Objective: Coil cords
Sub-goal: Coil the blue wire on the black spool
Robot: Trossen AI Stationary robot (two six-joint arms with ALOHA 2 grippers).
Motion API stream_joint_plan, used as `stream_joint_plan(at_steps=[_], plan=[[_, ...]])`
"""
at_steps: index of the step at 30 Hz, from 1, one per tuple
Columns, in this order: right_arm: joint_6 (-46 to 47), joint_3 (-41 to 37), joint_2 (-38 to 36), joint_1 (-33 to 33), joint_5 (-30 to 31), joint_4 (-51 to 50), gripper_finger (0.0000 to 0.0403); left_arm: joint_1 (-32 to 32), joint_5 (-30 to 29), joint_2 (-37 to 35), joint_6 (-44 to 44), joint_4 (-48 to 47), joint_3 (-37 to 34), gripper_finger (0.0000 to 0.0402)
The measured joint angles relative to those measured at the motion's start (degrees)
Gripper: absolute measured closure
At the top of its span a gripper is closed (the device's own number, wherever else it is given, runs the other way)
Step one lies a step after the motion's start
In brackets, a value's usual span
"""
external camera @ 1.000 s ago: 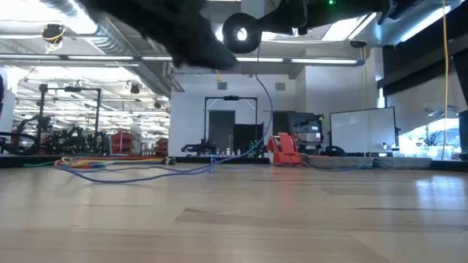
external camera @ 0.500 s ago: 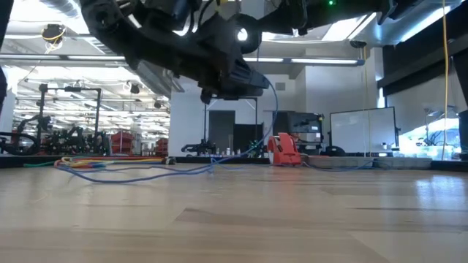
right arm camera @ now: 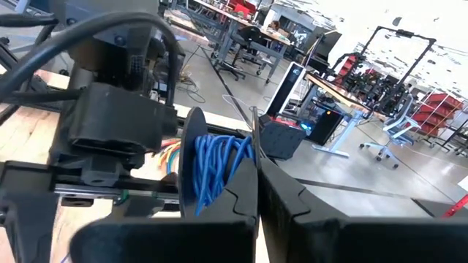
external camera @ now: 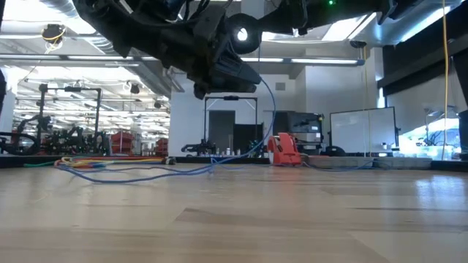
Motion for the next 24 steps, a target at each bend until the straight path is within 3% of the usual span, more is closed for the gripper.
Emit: stream_joint_plan(at_steps=[7, 24], plan=[[0.0, 0.1, 0.0, 0.0, 0.0, -0.1, 0.0399, 0.7, -0.2, 1.9, -2.4, 8.7, 0.0, 0.0272], [0.2, 1.4, 0.0, 0.0, 0.0, -2.6, 0.0398, 1.2, -1.0, 4.9, -2.4, 15.0, 0.0, 0.0274]])
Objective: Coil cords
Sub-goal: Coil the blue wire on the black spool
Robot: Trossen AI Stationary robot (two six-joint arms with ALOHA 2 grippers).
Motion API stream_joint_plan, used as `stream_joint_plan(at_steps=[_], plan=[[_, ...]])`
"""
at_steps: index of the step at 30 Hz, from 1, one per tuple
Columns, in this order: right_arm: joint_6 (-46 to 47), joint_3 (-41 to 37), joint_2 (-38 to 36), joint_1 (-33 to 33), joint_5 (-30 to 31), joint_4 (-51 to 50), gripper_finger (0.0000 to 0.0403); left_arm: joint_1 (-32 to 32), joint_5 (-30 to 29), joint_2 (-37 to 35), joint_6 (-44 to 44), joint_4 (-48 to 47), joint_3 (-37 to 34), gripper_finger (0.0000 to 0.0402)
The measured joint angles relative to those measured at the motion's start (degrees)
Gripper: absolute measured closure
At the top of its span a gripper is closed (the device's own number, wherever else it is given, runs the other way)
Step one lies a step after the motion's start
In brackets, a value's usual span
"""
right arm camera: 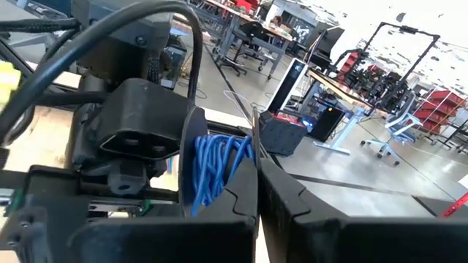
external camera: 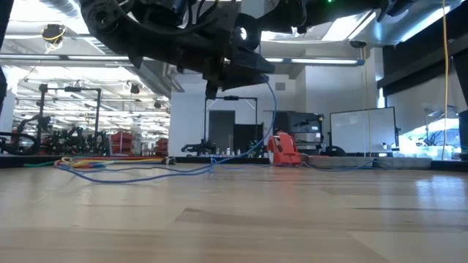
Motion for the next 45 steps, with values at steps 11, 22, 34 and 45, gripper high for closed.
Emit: stream_joint_plan(at_steps=[11, 22, 34, 45], plan=[[0.0, 0.0, 0.0, 0.0, 0.0, 0.1, 0.0398, 0.1, -0.8, 2.7, 6.6, 2.1, 0.0, 0.0394], [0.0, 0.0, 0.0, 0.0, -0.7, -0.5, 0.0398, -0.1, -21.5, -9.2, 16.2, -28.0, 0.0, 0.0399], [0.0, 0.1, 0.0, 0.0, -5.0, -0.6, 0.0398, -0.9, -19.9, -34.1, 15.0, -45.2, 0.0, 0.04], [-1.3, 0.2, 3.1, 0.0, -3.9, 1.7, 0.04, -3.4, -13.5, -34.4, 14.2, -31.2, -0.1, 0.0401]])
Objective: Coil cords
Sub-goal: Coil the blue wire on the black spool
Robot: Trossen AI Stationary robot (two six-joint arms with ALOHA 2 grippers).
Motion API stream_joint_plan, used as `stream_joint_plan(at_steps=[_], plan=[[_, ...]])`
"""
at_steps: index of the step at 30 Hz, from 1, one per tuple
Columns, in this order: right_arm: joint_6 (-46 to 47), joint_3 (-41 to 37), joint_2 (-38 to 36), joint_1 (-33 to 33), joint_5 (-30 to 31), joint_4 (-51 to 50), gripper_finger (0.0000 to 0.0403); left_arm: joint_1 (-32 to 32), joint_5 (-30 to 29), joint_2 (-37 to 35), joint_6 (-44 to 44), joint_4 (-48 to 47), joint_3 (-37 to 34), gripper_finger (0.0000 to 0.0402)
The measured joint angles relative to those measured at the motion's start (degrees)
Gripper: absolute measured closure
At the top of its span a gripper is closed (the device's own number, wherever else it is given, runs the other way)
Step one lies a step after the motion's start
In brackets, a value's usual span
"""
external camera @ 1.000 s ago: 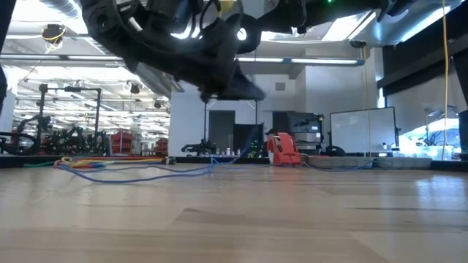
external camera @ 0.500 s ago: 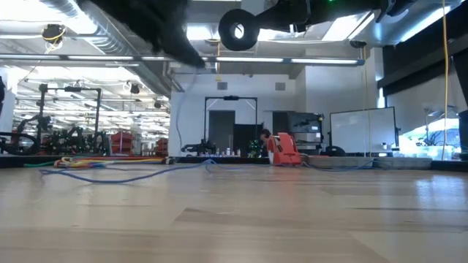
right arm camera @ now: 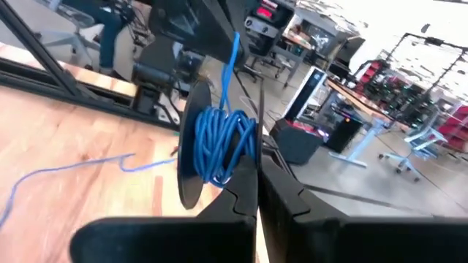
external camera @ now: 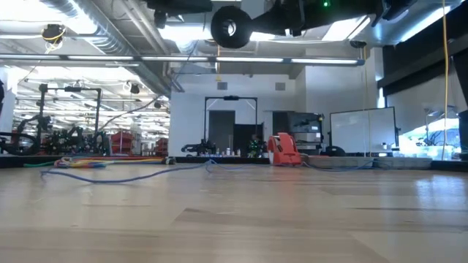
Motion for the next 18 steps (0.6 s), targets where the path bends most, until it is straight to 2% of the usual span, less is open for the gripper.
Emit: stream_joint_plan(at_steps=[3, 18], plan=[[-0.2, 0.3, 0.3, 0.0, 2.1, -0.9, 0.0401, 0.0, 0.1, 1.2, 0.0, 0.2, 0.0, 0.0401], [-0.2, 0.5, 0.3, 0.0, 3.4, -0.8, 0.0402, -0.6, 0.4, 2.0, 1.0, 0.9, 0.0, 0.04]])
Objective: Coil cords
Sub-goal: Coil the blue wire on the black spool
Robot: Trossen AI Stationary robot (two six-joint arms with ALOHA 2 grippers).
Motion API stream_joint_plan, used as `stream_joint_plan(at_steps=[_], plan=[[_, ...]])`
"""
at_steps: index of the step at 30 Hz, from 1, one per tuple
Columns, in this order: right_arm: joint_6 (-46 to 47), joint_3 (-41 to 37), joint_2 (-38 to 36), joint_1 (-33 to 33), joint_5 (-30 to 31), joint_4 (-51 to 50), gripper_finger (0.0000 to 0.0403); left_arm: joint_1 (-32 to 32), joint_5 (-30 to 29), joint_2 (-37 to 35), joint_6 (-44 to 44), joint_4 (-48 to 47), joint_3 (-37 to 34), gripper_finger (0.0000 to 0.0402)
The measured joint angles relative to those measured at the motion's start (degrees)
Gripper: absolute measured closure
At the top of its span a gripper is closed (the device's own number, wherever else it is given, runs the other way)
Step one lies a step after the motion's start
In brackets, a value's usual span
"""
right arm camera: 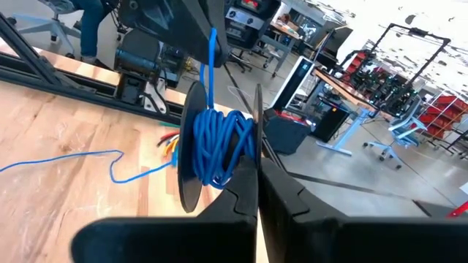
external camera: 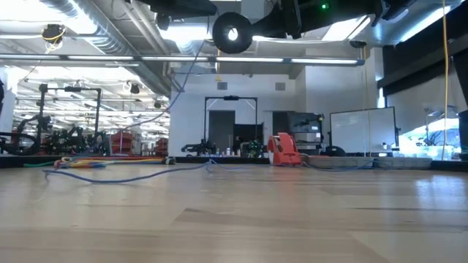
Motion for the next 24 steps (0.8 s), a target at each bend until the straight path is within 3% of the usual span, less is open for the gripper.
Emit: stream_joint_plan(at_steps=[6, 13, 24], plan=[[0.0, 0.1, 0.0, 0.1, 1.6, 0.7, 0.0402, -0.9, -0.6, 0.0, -0.9, 2.4, 0.0, 0.04], [-0.1, 0.0, 0.1, 0.0, 7.3, 0.2, 0.0402, -0.9, -6.9, 0.1, -7.7, -1.6, 0.1, 0.0401], [0.0, 0.0, 0.0, 0.0, 7.5, 2.0, 0.0402, -2.0, -7.1, 10.9, -5.5, 23.7, 0.1, 0.0399]])
